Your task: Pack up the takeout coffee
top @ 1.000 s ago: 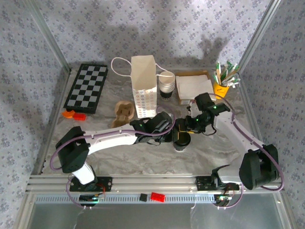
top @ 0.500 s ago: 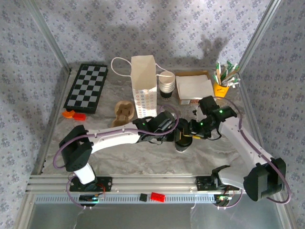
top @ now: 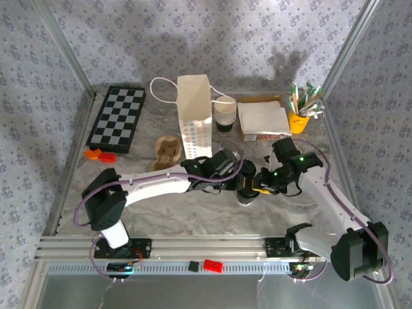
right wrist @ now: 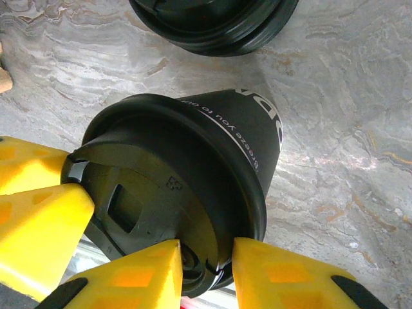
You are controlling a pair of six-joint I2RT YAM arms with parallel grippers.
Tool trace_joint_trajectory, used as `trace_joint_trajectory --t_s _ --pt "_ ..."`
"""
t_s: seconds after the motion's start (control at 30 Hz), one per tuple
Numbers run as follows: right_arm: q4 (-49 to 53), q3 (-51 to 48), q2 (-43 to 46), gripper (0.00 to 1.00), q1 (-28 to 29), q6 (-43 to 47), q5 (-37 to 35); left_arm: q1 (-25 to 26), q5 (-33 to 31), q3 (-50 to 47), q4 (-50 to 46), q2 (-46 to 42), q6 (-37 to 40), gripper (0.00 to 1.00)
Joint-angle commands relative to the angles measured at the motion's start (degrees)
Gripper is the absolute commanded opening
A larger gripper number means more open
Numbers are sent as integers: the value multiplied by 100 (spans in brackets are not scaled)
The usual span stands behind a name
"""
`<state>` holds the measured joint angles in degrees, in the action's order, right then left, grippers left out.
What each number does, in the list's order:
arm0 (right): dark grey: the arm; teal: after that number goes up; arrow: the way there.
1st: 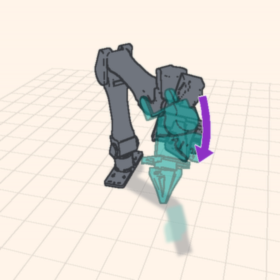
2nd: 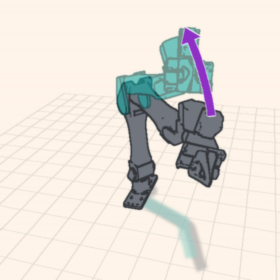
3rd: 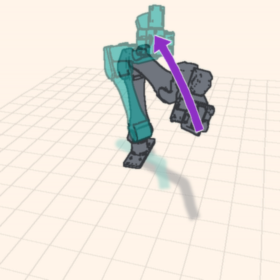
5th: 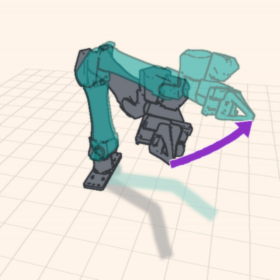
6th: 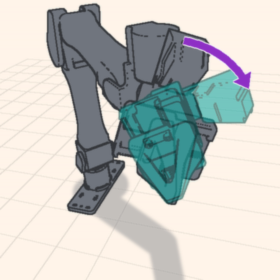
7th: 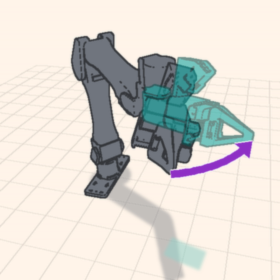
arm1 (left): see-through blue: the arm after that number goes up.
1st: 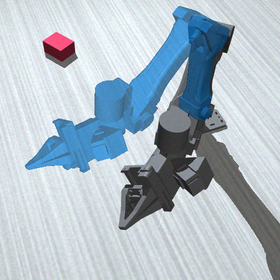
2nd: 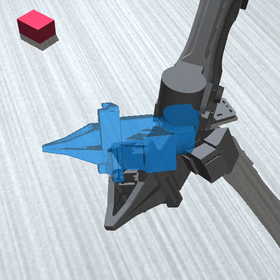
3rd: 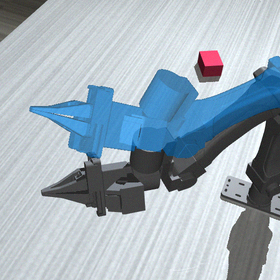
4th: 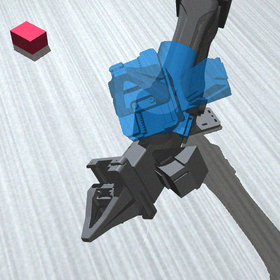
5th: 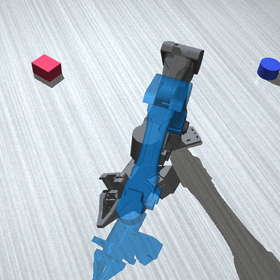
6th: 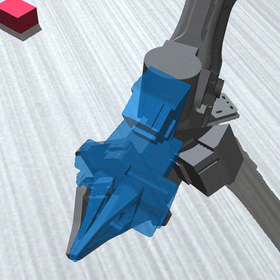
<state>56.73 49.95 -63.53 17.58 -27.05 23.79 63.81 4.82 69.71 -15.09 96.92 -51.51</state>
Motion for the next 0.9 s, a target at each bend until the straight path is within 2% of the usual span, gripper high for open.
trace_joint_trajectory --t_s 0.0,0.23,0.33,0.43,0.73,0.87 --pt "66 -332 -79 27 17 -98 -111 61 -139 -179 -636 445 138 24" --pt "171 146 251 31 155 -294 79 70 -122 -11 -640 494 273 24" --pt "115 31 238 33 294 -353 169 74 -130 8 -629 494 290 24" --pt "198 -56 207 33 408 -396 -69 70 -183 16 -676 494 299 24" --pt "199 -278 254 32 641 -521 -193 70 -236 93 -686 521 340 25" --pt "345 -235 285 34 606 -456 -103 74 -185 359 -656 516 463 32"
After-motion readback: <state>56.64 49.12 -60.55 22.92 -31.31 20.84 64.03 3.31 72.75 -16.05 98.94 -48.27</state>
